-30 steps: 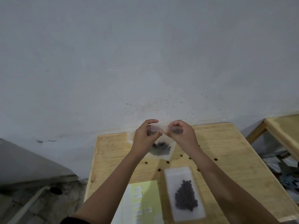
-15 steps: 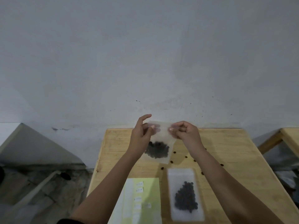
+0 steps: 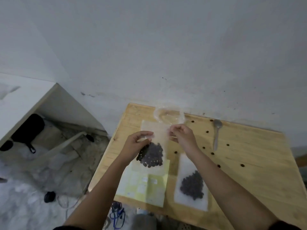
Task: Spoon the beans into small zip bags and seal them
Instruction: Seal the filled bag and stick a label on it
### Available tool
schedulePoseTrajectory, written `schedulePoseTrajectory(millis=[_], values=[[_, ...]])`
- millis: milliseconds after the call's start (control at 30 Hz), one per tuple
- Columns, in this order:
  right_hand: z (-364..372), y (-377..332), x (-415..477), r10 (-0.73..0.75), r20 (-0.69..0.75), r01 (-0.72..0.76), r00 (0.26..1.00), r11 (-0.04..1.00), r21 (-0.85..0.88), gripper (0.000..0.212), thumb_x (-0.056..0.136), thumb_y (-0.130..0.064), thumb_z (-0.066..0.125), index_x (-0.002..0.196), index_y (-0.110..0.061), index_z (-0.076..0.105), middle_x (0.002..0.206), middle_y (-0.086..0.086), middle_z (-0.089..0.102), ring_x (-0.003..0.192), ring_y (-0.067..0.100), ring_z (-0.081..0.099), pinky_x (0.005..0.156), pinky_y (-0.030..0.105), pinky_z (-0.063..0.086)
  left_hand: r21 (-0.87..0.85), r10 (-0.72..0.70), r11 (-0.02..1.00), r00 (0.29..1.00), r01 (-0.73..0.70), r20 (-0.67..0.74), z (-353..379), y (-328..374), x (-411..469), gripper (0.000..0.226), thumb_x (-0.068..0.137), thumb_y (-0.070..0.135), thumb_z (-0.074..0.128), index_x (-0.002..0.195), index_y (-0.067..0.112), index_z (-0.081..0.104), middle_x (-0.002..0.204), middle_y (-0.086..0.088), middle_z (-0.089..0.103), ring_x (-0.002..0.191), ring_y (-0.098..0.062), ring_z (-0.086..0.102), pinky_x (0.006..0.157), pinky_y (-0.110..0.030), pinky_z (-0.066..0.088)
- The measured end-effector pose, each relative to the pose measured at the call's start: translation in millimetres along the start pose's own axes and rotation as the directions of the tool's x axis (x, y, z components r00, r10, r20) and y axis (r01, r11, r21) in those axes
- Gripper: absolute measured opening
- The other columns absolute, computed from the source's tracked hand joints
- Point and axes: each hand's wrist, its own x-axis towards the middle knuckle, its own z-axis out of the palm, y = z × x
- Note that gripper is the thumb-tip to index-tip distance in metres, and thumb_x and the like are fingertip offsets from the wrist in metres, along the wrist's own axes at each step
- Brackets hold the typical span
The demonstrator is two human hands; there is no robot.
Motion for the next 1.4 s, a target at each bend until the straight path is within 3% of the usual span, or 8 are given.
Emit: schedulePoseTrajectory(millis=[100, 233, 367, 600, 767, 967, 1167, 1400], values=[[12.6, 46.8, 2.1, 0.042, 0.091, -0.005, 0.995, 0.926, -0.378, 0.003, 0.091, -0.012, 0.058, 0.089, -0.013, 0.060, 0.096, 0.008, 0.065, 0.090, 0.022, 0.064, 0.080, 0.035, 0.056, 0.000, -0.096, 0.995, 0.969, 0.099, -0.227, -28.6, -31.0, -13.0, 0.019, 0.089, 0.005, 0.060, 0.102, 0.018, 0.068, 0.108, 0.000, 0.066, 0.094, -0.014, 0.063, 0.073, -0.019, 0.051], [32.0, 84.0, -4.7, 0.090, 0.193, 0.057, 0.977, 0.762, -0.645, 0.004, 0.087, -0.011, 0.061, 0.083, -0.013, 0.061, 0.084, 0.007, 0.065, 0.080, 0.021, 0.062, 0.075, 0.033, 0.052, -0.042, -0.143, 0.990, 0.908, 0.137, -0.394, -56.6, -51.5, -29.3, 0.022, 0.090, 0.004, 0.058, 0.104, 0.019, 0.067, 0.107, 0.001, 0.065, 0.095, -0.010, 0.060, 0.075, -0.021, 0.049], [48.2, 95.6, -7.0, 0.083, 0.178, 0.071, 0.980, 0.697, -0.714, 0.010, 0.086, -0.016, 0.065, 0.081, -0.012, 0.057, 0.075, 0.004, 0.059, 0.069, 0.018, 0.055, 0.067, 0.030, 0.048, -0.027, -0.155, 0.987, 0.890, 0.159, -0.428, -68.4, -57.8, -35.9, 0.023, 0.089, 0.004, 0.059, 0.106, 0.018, 0.066, 0.102, 0.005, 0.065, 0.100, -0.013, 0.058, 0.085, -0.032, 0.050], [64.1, 101.7, -0.7, 0.095, 0.127, 0.030, 0.987, 0.672, -0.740, 0.019, 0.084, -0.016, 0.067, 0.071, -0.013, 0.054, 0.062, -0.003, 0.050, 0.062, 0.017, 0.053, 0.059, 0.029, 0.045, -0.047, -0.163, 0.986, 0.880, 0.159, -0.446, -75.7, -68.5, -31.6, 0.024, 0.088, 0.003, 0.060, 0.102, 0.022, 0.065, 0.102, 0.006, 0.065, 0.097, -0.010, 0.059, 0.084, -0.031, 0.052], [68.5, 101.6, 3.0, 0.117, 0.117, 0.014, 0.986, 0.648, -0.762, 0.021, 0.087, -0.015, 0.062, 0.069, -0.011, 0.051, 0.063, 0.000, 0.050, 0.065, 0.020, 0.053, 0.060, 0.030, 0.044, 0.023, -0.104, 0.993, 0.935, 0.119, -0.338, -77.8, -64.7, -17.4, 0.034, 0.089, -0.001, 0.056, 0.115, 0.021, 0.060, 0.108, 0.006, 0.066, 0.078, -0.002, 0.065, 0.073, -0.020, 0.054], [53.3, 63.3, 12.8, 0.055, -0.033, -0.064, 0.998, 0.841, -0.537, 0.013, 0.084, -0.010, 0.061, 0.074, -0.013, 0.053, 0.075, 0.003, 0.060, 0.072, 0.022, 0.060, 0.063, 0.029, 0.047, 0.057, -0.059, 0.996, 0.987, 0.069, -0.152, -75.4, -47.1, 3.0, 0.047, 0.089, -0.004, 0.054, 0.124, 0.029, 0.053, 0.122, 0.008, 0.060, 0.092, -0.016, 0.067, 0.089, -0.042, 0.054], [55.5, -11.7, 16.7, -0.145, 0.070, 0.160, 0.987, 0.934, -0.318, 0.013, 0.081, -0.013, 0.069, 0.076, -0.017, 0.058, 0.075, 0.003, 0.064, 0.070, 0.016, 0.063, 0.072, 0.030, 0.055, 0.017, 0.022, 1.000, 1.000, -0.022, -0.020, -56.7, -21.3, 23.8, 0.054, 0.084, -0.011, 0.052, 0.123, 0.026, 0.053, 0.122, 0.001, 0.063, 0.102, -0.030, 0.064, 0.088, -0.039, 0.054], [72.2, -37.4, 20.0, -0.227, 0.151, 0.267, 0.962, 0.894, -0.358, 0.012, 0.078, -0.015, 0.073, 0.074, -0.014, 0.061, 0.073, 0.002, 0.063, 0.069, 0.016, 0.061, 0.071, 0.031, 0.054, -0.062, 0.055, 0.997, 0.988, -0.046, 0.146, -41.6, 1.8, 39.3, 0.054, 0.088, -0.016, 0.047, 0.132, 0.016, 0.047, 0.132, -0.006, 0.053, 0.106, -0.015, 0.065, 0.083, -0.023, 0.050]])
